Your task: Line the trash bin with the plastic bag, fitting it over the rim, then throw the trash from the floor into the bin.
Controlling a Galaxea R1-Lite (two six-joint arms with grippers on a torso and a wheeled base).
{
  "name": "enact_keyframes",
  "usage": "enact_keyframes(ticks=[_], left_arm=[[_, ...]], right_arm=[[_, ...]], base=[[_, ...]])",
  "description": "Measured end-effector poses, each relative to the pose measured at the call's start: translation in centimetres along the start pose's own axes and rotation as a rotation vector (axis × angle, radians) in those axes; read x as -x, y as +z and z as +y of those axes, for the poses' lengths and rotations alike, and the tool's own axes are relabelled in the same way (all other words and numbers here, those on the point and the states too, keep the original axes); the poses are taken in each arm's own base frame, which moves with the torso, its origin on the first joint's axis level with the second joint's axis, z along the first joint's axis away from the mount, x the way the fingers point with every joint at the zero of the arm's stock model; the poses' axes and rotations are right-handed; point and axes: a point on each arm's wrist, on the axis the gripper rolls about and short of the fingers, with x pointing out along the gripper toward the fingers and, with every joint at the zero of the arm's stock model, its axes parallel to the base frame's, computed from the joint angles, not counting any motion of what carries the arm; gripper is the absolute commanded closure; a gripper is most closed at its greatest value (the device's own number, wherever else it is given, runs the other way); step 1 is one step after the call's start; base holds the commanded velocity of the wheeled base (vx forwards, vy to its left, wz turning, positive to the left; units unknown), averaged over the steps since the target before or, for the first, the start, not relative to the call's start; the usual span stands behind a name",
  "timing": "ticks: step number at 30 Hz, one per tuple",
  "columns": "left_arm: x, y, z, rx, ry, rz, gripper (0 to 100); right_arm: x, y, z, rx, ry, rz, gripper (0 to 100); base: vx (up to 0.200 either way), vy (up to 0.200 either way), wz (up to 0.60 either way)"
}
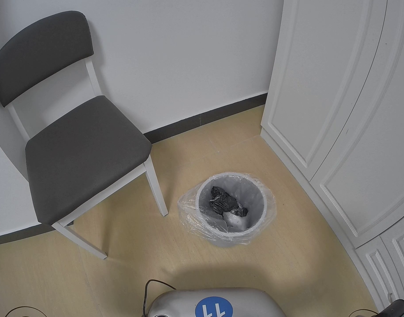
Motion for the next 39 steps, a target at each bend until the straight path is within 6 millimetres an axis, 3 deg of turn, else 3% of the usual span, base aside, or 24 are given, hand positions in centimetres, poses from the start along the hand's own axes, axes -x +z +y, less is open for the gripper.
enact_keyframes(ticks=[12, 18, 32, 39], left_arm=[[4.8, -0.8, 2.5, 0.026, 0.164, -0.064, 0], [6.5, -2.6, 3.0, 0.034, 0.215, -0.068, 0], [7.2, -9.2, 2.9, 0.007, 0.068, 0.184, 0], [7.5, -10.4, 2.8, 0.002, -0.024, 0.302, 0]], right_arm=[[0.1, 0.4, 0.1, -0.003, 0.013, -0.083, 0], [0.0, -0.1, 0.0, 0.0, 0.011, -0.099, 0], [-0.1, -1.4, -0.4, 0.009, -0.084, 0.005, 0], [0.0, -2.1, -0.6, 0.021, -0.11, 0.072, 0]], base=[[0.0, 0.0, 0.0], [0.0, 0.0, 0.0], [0.0, 0.0, 0.0], [0.0, 0.0, 0.0]])
